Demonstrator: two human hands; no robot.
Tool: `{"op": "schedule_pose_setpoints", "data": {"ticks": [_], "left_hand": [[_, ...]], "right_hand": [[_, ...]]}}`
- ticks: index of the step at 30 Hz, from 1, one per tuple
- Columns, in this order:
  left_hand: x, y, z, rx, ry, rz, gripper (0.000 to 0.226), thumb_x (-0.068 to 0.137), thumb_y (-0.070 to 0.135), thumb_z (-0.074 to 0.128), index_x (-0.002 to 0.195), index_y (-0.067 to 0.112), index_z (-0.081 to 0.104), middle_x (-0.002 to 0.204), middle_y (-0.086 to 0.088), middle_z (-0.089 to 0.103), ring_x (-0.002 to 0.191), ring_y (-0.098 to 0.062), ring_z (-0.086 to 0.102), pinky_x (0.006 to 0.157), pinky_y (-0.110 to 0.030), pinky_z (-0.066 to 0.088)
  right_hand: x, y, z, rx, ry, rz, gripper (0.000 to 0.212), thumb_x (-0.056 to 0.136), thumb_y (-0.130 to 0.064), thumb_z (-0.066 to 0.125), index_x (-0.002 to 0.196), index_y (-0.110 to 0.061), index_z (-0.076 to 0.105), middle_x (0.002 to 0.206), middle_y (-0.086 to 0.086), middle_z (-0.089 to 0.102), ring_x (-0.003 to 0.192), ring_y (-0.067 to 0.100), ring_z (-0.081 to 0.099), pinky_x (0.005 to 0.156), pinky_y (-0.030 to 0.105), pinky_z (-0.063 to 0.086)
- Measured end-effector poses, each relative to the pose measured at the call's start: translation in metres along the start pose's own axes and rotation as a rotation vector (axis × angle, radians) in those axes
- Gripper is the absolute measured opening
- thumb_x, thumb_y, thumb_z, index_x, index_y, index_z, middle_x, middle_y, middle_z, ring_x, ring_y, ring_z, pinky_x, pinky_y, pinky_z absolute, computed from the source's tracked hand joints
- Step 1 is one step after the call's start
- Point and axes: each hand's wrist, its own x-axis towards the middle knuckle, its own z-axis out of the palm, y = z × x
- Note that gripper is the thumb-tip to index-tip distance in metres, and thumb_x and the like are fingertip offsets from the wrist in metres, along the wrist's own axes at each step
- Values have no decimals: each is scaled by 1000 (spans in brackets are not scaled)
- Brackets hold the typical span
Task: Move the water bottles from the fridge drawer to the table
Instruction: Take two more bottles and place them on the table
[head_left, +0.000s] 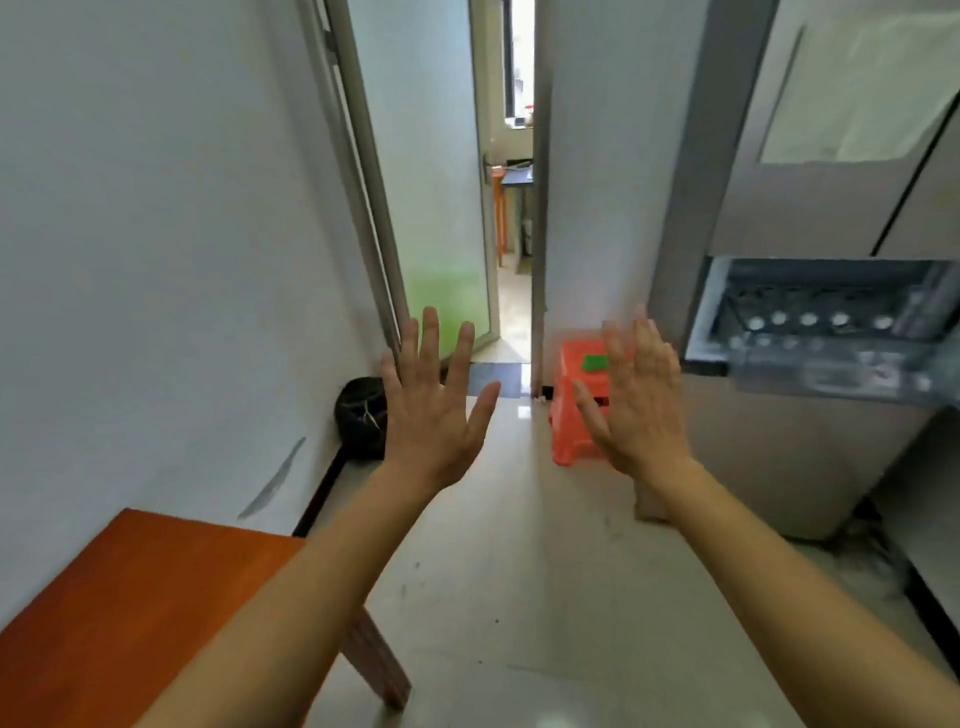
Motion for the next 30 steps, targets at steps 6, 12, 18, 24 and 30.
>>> {"op": "schedule_pose_setpoints", "data": {"ticks": [6, 12, 18, 24, 30], "left_hand": [[71, 125, 68, -142, -49, 211, 70, 98, 62, 21, 157, 27, 7, 165, -9, -8, 152, -27, -11, 120, -57, 5], [142, 225, 165, -174, -155, 329, 74, 96, 67, 7, 158, 27, 7, 165, -8, -12, 151, -28, -12, 119, -59, 6], [235, 314, 246, -226, -234, 463, 71, 98, 65, 15, 157, 29, -1, 164, -7, -18, 150, -26, -19, 121, -55, 0], [287, 394, 304, -215, -387, 639, 71, 96, 67, 6, 154, 32, -15, 159, -5, -31, 146, -24, -31, 120, -56, -2], [323, 460, 369, -274, -532, 648, 76, 94, 72, 12, 154, 33, -15, 158, -3, -34, 146, -24, -30, 120, -54, -6]], "right_hand": [[-15, 138, -46, -129, 41, 214, 80, 97, -55, 39, 159, -17, 6, 166, 17, -3, 153, 32, 2, 123, 52, 8], [-11, 267, -46, -275, 21, 339, 82, 95, -51, 49, 159, -15, 13, 165, 18, 2, 153, 33, 4, 121, 55, 15], [32, 370, -54, -375, -25, 473, 78, 96, -55, 36, 159, -18, 7, 166, 16, -4, 153, 33, 4, 122, 53, 12], [45, 456, -73, -442, -24, 625, 76, 99, -56, 34, 159, -20, 5, 166, 17, 1, 153, 33, 6, 122, 52, 15], [47, 556, -73, -456, -46, 714, 74, 98, -57, 31, 158, -17, 13, 165, 17, 10, 150, 34, 16, 120, 51, 23]]}}
